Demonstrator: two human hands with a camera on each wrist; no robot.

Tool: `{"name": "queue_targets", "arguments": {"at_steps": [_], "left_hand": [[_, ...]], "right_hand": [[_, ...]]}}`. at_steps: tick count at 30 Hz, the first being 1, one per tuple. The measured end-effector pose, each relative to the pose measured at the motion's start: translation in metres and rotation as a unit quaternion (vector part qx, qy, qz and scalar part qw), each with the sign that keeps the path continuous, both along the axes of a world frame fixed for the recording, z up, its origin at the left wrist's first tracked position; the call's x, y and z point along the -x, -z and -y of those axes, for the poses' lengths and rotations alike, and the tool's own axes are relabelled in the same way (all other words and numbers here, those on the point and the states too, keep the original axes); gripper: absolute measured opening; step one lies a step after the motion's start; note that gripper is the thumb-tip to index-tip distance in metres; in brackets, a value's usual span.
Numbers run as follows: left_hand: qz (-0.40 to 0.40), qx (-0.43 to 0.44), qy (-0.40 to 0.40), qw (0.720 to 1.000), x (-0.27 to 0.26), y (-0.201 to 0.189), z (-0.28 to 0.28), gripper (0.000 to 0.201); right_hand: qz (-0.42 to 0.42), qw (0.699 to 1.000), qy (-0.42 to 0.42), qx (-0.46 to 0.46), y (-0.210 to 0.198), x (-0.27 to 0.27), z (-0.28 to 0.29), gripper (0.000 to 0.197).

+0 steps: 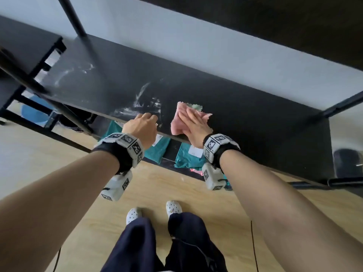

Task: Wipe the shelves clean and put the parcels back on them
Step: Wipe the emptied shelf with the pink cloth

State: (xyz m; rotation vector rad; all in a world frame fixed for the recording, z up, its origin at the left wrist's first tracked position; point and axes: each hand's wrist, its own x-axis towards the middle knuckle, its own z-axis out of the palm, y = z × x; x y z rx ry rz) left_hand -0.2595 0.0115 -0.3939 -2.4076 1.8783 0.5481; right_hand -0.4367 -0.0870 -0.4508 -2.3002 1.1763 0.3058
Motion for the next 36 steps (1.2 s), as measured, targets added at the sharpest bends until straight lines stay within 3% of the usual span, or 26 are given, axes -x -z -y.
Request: {"name": "queue_targets", "arguments": {"at_steps": [4, 6, 14, 17, 20, 25, 31, 36], "left_hand": [[-0.014, 0.016, 0.034, 0.999, -0.012, -0.001, -0.006, 0.031], [-0.019, 0.022, 0.054, 0.998, -0.023, -0.001, -0.013, 0.032], [-0.029, 0.043, 0.081, 0.995, -0.075, 0.000, -0.044, 0.033], [-0.033, 0.098, 0.118, 0.988, -0.082, 0.007, -0.048, 0.037], [-0.017, 0.107, 0.204, 0.973, -0.067, 0.016, -0.032, 0.050], [-0.007, 0.027, 0.330, 0.944, -0.008, 0.033, 0.001, 0.060], [0.045, -0.017, 0.335, 0.941, 0.009, 0.053, 0.026, 0.061], [0.003, 0.017, 0.367, 0.930, -0.013, 0.042, 0.024, 0.069]], "right_hand": [[-0.033, 0.994, 0.104, 0.005, 0.004, 0.059, -0.006, 0.070], [-0.033, 0.989, 0.145, 0.009, 0.001, 0.058, -0.027, 0.065], [-0.025, 0.993, 0.113, 0.030, -0.006, -0.065, -0.072, 0.062], [-0.011, 0.994, 0.109, 0.014, -0.009, -0.092, -0.067, 0.068], [0.077, 0.985, 0.157, -0.014, -0.013, -0.081, -0.069, 0.087], [0.136, 0.949, 0.284, -0.001, -0.023, -0.029, -0.083, 0.080], [0.162, 0.932, 0.325, 0.003, -0.021, 0.001, -0.072, 0.072], [0.221, 0.909, 0.354, -0.019, -0.021, -0.019, -0.054, 0.068]]}}
